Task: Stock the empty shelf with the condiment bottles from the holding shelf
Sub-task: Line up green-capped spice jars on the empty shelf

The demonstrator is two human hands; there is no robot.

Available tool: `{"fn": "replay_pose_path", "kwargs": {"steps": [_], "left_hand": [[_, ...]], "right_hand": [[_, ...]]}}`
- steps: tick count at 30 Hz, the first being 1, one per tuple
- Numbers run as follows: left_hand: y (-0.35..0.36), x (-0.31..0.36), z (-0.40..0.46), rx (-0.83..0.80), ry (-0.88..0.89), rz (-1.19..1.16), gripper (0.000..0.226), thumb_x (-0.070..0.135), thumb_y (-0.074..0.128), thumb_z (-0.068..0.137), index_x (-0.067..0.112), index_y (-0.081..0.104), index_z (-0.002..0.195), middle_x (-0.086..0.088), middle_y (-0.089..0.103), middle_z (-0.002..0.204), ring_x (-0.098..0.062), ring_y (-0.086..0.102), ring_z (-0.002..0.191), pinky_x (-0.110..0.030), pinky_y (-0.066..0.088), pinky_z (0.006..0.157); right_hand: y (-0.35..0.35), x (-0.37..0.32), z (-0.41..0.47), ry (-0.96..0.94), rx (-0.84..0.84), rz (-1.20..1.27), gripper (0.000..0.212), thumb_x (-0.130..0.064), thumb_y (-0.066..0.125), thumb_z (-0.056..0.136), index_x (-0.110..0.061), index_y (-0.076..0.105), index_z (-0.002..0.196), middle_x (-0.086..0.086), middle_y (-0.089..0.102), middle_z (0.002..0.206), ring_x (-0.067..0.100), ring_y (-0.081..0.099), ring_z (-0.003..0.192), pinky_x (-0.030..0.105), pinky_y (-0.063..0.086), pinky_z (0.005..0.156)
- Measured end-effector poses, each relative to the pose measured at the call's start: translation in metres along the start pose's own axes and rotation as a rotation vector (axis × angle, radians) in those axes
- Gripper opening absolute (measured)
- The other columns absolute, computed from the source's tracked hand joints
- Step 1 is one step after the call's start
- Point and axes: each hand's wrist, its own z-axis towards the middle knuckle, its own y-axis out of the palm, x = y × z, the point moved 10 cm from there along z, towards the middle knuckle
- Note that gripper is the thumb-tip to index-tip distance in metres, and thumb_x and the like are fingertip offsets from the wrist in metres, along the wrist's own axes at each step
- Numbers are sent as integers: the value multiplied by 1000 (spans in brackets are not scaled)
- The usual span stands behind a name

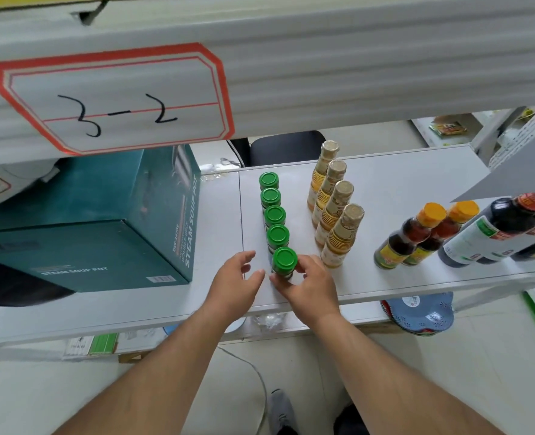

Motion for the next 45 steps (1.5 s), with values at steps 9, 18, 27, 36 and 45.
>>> {"fn": "replay_pose_path", "kwargs": {"steps": [9,18,27,36,45], "left_hand": [[20,39,21,147,114,60,58,51,82,80,32,59,129,14,61,124,-9,57,112,-35,52,92],[20,41,22,223,100,133,37,53,77,83,27,66,107,10,60,104,-16,60,96,-31,47,74],[24,94,-53,0,368,6,23,41,84,80,36,71,99,20,66,100,0,61,96,-23,51,78],[144,217,-100,-263,557,46,25,47,80,79,38,73,101,20,70,100,1,64,94,-26,53,79],[313,348,-197,-488,753,101,17,44,79,82,32,74,94,13,76,92,-3,70,86,-35,57,79]], "right_hand": [[-48,5,-29,68,0,43,32,-41,85,80,-33,58,95,-22,67,95,-8,57,95,16,46,77],[-69,5,-41,20,41,21,36,-53,82,76,-37,58,97,-21,69,96,2,63,95,28,55,85],[-136,20,-96,77,254,268,34,-49,84,73,-30,72,98,-10,73,99,13,69,100,41,57,92],[-284,59,-149,192,584,338,19,-39,87,79,-31,77,94,-9,75,92,8,68,88,33,55,85],[-461,123,-242,233,857,196,21,-46,80,83,-27,72,85,-5,63,76,13,59,74,32,47,70]]}}
